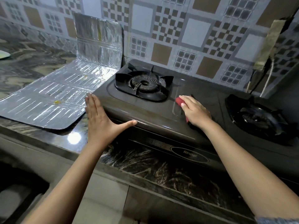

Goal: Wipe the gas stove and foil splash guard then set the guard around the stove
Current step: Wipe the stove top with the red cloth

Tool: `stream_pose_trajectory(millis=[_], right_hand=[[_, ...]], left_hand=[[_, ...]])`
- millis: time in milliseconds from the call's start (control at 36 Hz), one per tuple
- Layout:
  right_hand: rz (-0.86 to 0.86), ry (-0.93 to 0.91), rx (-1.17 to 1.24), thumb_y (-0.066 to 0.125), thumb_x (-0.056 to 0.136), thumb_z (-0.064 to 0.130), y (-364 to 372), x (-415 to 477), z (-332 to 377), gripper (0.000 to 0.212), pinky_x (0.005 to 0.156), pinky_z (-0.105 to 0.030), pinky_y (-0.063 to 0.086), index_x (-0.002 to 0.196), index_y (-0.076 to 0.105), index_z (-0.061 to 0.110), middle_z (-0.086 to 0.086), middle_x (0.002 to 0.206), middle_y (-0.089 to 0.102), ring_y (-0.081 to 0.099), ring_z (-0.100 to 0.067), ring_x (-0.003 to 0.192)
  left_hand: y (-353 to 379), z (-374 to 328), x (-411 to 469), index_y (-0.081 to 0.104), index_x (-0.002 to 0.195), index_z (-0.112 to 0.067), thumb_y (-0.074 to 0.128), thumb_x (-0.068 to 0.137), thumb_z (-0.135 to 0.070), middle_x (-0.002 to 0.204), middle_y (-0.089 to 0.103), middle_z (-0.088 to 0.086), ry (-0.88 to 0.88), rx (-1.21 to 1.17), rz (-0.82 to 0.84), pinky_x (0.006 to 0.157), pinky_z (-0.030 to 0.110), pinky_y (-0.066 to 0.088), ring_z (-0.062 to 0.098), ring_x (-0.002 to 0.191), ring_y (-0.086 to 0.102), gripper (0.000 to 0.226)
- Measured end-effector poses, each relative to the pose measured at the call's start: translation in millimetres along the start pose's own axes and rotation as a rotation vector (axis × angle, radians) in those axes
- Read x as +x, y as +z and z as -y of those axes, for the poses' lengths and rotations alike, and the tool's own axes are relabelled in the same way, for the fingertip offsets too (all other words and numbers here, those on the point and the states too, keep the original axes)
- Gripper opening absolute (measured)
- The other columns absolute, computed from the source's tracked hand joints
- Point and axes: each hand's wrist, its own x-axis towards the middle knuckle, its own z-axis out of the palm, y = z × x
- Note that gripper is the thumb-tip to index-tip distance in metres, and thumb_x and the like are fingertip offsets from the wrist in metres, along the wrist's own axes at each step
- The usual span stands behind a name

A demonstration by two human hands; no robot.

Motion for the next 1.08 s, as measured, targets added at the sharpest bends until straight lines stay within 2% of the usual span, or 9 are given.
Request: stream_pose_trajectory(millis=[167, 444, 583, 667, 833, 972, 1083], right_hand=[[-0.025, -0.036, -0.020, 0.028, 0.099, 0.031, 9, -20, 12, 0.043, 0.113, -0.032, 0.019, 0.141, 0.035, 0.028, 0.010, 0.151, 0.031, 0.025, -0.012, 0.139], [-0.160, 0.030, -0.030, 0.030, 0.098, 0.032, 22, -49, 43, 0.041, 0.110, -0.033, 0.025, 0.137, 0.041, 0.026, 0.009, 0.148, 0.036, 0.029, -0.014, 0.137], [-0.204, 0.005, -0.038, 0.031, 0.098, 0.032, 35, -57, 68, 0.041, 0.109, -0.033, 0.027, 0.136, 0.042, 0.026, 0.009, 0.146, 0.038, 0.031, -0.014, 0.136], [-0.234, -0.017, -0.038, 0.031, 0.097, 0.032, 44, -58, 84, 0.041, 0.106, -0.035, 0.030, 0.136, 0.042, 0.025, 0.008, 0.145, 0.040, 0.033, -0.015, 0.134], [-0.220, -0.084, -0.054, 0.032, 0.097, 0.031, 56, -52, 108, 0.041, 0.106, -0.036, 0.031, 0.137, 0.040, 0.023, 0.006, 0.145, 0.040, 0.033, -0.016, 0.135], [-0.204, -0.165, -0.047, 0.034, 0.097, 0.030, 65, -44, 125, 0.040, 0.104, -0.036, 0.033, 0.135, 0.042, 0.023, 0.007, 0.142, 0.043, 0.035, -0.015, 0.133], [-0.167, -0.225, -0.046, 0.034, 0.096, 0.031, 70, -33, 141, 0.039, 0.104, -0.035, 0.032, 0.134, 0.042, 0.024, 0.008, 0.141, 0.043, 0.035, -0.014, 0.132]], left_hand=[[7, 10, -3, -0.017, 0.144, -0.003, 0.055, 0.038, -0.086, 0.154, -0.023, 0.011, -0.092, -0.124, -0.013, 0.117, 0.035, -0.011, 0.018, 0.142, -0.022, 0.153], [16, 25, -4, -0.013, 0.146, -0.005, 0.062, 0.046, -0.076, 0.156, -0.017, 0.009, -0.130, -0.261, -0.063, 0.118, 0.036, -0.007, 0.018, 0.143, -0.019, 0.144], [21, 35, -3, -0.012, 0.147, -0.013, 0.063, 0.050, -0.075, 0.157, -0.015, 0.002, -0.185, -0.346, -0.049, 0.119, 0.036, -0.003, 0.013, 0.144, -0.016, 0.138], [24, 40, -5, -0.010, 0.148, -0.018, 0.060, 0.057, -0.071, 0.158, -0.010, 0.000, -0.186, -0.427, -0.054, 0.119, 0.035, 0.001, 0.011, 0.145, -0.009, 0.126], [27, 52, -3, -0.005, 0.149, -0.022, 0.062, 0.075, -0.053, 0.158, -0.003, -0.004, -0.163, -0.498, -0.063, 0.118, 0.029, 0.004, 0.008, 0.144, -0.002, 0.104], [28, 61, -3, -0.001, 0.148, -0.032, 0.062, 0.072, -0.062, 0.158, 0.003, -0.011, -0.177, -0.526, -0.050, 0.119, 0.038, 0.010, 0.004, 0.144, 0.003, 0.103], [27, 64, -2, 0.002, 0.147, -0.036, 0.063, 0.071, -0.060, 0.156, 0.007, -0.014, -0.168, -0.546, -0.057, 0.119, 0.039, 0.015, 0.003, 0.143, 0.008, 0.100]])
